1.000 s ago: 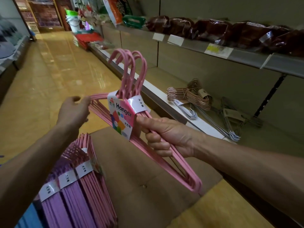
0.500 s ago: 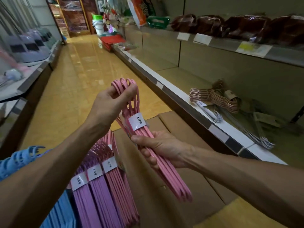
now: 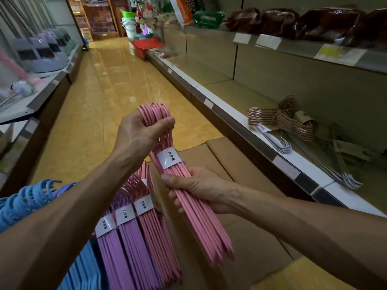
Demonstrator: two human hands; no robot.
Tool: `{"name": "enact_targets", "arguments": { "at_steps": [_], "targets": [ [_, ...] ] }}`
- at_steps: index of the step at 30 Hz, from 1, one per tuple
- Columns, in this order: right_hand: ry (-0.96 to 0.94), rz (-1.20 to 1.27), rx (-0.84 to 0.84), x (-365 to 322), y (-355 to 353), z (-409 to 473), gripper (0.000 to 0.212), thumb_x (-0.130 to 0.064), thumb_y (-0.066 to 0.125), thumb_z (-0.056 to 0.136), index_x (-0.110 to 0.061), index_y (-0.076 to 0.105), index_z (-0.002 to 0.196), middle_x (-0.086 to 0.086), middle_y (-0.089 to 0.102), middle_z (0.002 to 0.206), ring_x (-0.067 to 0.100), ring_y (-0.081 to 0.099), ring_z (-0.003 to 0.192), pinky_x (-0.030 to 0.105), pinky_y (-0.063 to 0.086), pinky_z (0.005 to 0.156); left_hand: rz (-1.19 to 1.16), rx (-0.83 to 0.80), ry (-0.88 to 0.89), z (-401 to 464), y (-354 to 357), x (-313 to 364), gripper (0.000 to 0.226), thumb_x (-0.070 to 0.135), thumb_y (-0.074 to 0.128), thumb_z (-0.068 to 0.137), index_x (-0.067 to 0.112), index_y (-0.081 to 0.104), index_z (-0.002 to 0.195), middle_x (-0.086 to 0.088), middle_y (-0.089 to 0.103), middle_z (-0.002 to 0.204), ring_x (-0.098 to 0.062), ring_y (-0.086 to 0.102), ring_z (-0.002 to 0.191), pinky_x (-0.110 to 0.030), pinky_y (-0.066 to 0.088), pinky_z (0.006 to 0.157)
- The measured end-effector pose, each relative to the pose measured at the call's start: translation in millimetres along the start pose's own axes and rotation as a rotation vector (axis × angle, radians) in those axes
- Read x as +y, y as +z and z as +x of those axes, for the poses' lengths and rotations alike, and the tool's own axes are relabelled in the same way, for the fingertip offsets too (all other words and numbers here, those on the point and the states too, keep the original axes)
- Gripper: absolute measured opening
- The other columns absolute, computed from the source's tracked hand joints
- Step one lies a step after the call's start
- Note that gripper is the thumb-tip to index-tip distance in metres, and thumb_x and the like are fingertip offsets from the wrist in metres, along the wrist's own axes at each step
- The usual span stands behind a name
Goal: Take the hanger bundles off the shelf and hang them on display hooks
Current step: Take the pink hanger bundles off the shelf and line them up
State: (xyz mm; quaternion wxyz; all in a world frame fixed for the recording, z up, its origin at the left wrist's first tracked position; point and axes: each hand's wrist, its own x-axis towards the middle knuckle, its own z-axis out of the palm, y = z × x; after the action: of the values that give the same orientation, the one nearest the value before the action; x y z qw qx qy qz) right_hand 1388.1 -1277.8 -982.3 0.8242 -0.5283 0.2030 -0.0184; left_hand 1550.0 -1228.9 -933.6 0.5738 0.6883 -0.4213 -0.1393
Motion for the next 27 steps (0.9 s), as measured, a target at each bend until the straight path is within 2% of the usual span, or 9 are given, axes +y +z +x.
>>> {"name": "enact_targets", "arguments": {
  "at_steps": [6,9,14,17,19,21,23,24,27],
  "targets": [
    [0.125,0.058,-0.216,0.4,-6.2,9.0,0.036,0.0,0.058,0.095,-0.01,0.051,0.129,0.009,0.069,0.098,0.023,0.067,0.092,0.045,0.056,0.094,-0.102,0.019,-0.03,-0.9,-0.3,-5.6,0.022,0.019,0.077,0.083,0.01,0.071,0.103,-0.005,0.077,0.091,-0.017,0.075,0.086,-0.031,0.061,0.076],
    [0.106,0.025,-0.151,4.3,-8.7,12.4,0.039,0.004,0.058,0.094,-0.01,0.05,0.129,0.009,0.072,0.096,0.024,0.07,0.091,0.041,0.059,0.089,-0.139,-0.037,-0.05,0.9,-1.3,-5.3,0.022,0.015,0.076,0.083,0.01,0.072,0.104,-0.007,0.077,0.092,-0.019,0.075,0.088,-0.035,0.061,0.079],
    [0.077,-0.073,-0.067,16.4,-18.0,24.2,0.027,0.003,0.063,0.09,-0.01,0.057,0.112,0.008,0.072,0.097,0.023,0.07,0.089,0.036,0.059,0.081,0.059,-0.125,-0.056,2.0,-3.9,-5.3,0.022,0.039,0.071,0.084,0.019,0.076,0.092,0.002,0.076,0.087,-0.005,0.071,0.083,-0.016,0.053,0.067],
    [0.077,-0.109,-0.023,23.0,-24.9,35.0,0.024,0.003,0.064,0.09,-0.011,0.059,0.109,0.009,0.07,0.1,0.022,0.07,0.089,0.035,0.059,0.077,0.193,-0.108,-0.15,11.0,-14.9,-17.5,0.052,0.063,0.059,0.084,0.015,0.077,0.082,0.005,0.073,0.086,-0.004,0.066,0.081,-0.02,0.044,0.073],
    [0.078,-0.148,0.001,30.8,-29.8,44.1,0.025,0.002,0.064,0.09,-0.012,0.059,0.11,0.007,0.069,0.1,0.019,0.07,0.087,0.032,0.058,0.074,0.387,-0.147,-0.183,15.7,-23.7,-29.2,0.078,0.079,0.052,0.077,0.006,0.077,0.089,-0.003,0.063,0.084,-0.016,0.058,0.08,-0.031,0.043,0.074],
    [0.088,-0.185,0.022,40.3,-35.2,54.5,0.03,0.001,0.065,0.09,-0.013,0.059,0.115,0.006,0.069,0.101,0.019,0.07,0.088,0.033,0.057,0.074,0.523,-0.178,-0.211,15.5,-30.5,-37.6,0.089,0.083,0.048,0.073,0.002,0.074,0.096,-0.006,0.057,0.084,-0.019,0.054,0.078,-0.035,0.045,0.072],
    [0.103,-0.212,0.034,49.0,-39.7,63.5,0.033,0.001,0.065,0.09,-0.012,0.059,0.119,0.004,0.069,0.101,0.018,0.071,0.089,0.034,0.058,0.076,0.573,-0.199,-0.231,13.9,-34.3,-43.3,0.084,0.081,0.05,0.074,0.007,0.07,0.107,-0.009,0.065,0.096,-0.023,0.061,0.084,-0.036,0.05,0.077],
    [0.109,-0.228,0.036,53.0,-41.7,67.4,0.033,0.0,0.065,0.09,-0.012,0.059,0.12,0.004,0.07,0.1,0.018,0.071,0.089,0.034,0.058,0.077,0.588,-0.206,-0.233,13.1,-35.2,-46.0,0.083,0.078,0.052,0.076,0.009,0.063,0.121,-0.012,0.066,0.113,-0.026,0.064,0.095,-0.038,0.052,0.083],
    [0.126,-0.266,0.05,64.8,-46.0,77.7,0.035,0.001,0.065,0.09,-0.013,0.059,0.121,0.005,0.069,0.105,0.021,0.07,0.095,0.037,0.058,0.083,0.636,-0.246,-0.166,10.3,-38.5,-55.4,0.085,0.065,0.059,0.081,0.021,0.034,0.149,-0.008,0.047,0.149,-0.026,0.055,0.125,-0.039,0.045,0.1]
  ]
}}
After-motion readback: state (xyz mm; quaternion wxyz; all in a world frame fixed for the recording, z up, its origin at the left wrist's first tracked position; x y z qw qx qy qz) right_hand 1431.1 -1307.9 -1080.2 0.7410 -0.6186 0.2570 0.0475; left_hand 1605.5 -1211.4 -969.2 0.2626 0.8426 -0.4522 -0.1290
